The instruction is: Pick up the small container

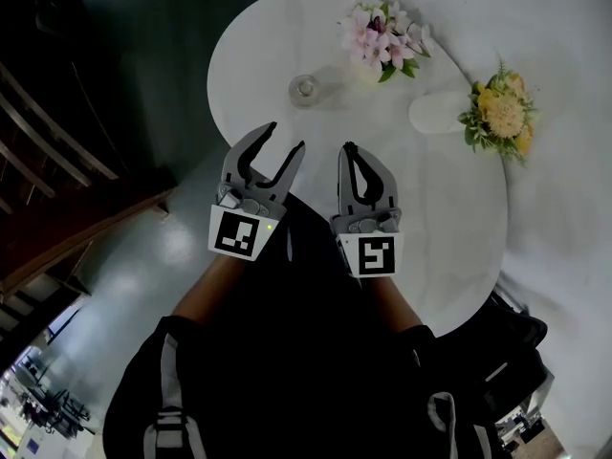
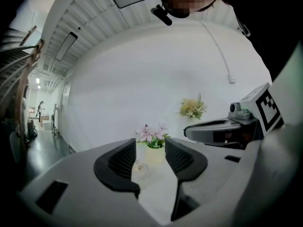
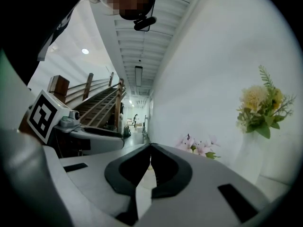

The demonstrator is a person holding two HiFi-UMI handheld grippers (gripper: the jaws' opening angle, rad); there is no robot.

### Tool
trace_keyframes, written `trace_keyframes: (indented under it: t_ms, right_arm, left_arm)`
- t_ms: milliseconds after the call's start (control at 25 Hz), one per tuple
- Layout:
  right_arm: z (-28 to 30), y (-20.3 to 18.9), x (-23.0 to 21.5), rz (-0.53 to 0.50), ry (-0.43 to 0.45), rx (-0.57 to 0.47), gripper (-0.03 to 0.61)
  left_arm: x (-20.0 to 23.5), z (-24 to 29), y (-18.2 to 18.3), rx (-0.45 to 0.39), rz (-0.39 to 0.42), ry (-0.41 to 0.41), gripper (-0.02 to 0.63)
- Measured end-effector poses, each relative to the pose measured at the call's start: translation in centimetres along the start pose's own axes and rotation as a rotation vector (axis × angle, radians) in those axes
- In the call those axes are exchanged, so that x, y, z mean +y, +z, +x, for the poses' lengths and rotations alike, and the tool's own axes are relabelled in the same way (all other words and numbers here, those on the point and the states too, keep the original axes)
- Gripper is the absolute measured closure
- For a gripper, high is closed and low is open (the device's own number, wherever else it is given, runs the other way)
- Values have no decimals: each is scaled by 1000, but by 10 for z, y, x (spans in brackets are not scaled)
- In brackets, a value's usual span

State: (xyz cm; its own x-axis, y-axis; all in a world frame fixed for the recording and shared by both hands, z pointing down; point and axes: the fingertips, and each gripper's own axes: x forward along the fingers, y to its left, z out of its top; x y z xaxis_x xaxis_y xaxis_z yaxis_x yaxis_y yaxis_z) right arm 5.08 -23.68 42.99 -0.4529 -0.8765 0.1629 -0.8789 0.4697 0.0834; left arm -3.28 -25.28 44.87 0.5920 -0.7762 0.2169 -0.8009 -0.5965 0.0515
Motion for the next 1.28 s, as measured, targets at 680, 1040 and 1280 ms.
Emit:
trace_keyframes:
  t_ms: [680, 1040, 1280]
  right_arm:
    - [45, -56, -7, 9, 25, 65, 557]
    - [61, -69, -11, 23, 36, 76, 557]
    - [67, -73, -14, 28, 36, 77, 557]
  left_arm:
    - [30, 68, -68, 62, -28, -49, 360]
    - [39, 102, -99, 95, -13, -77, 308]
    - [36, 120, -104, 102, 94, -127, 296]
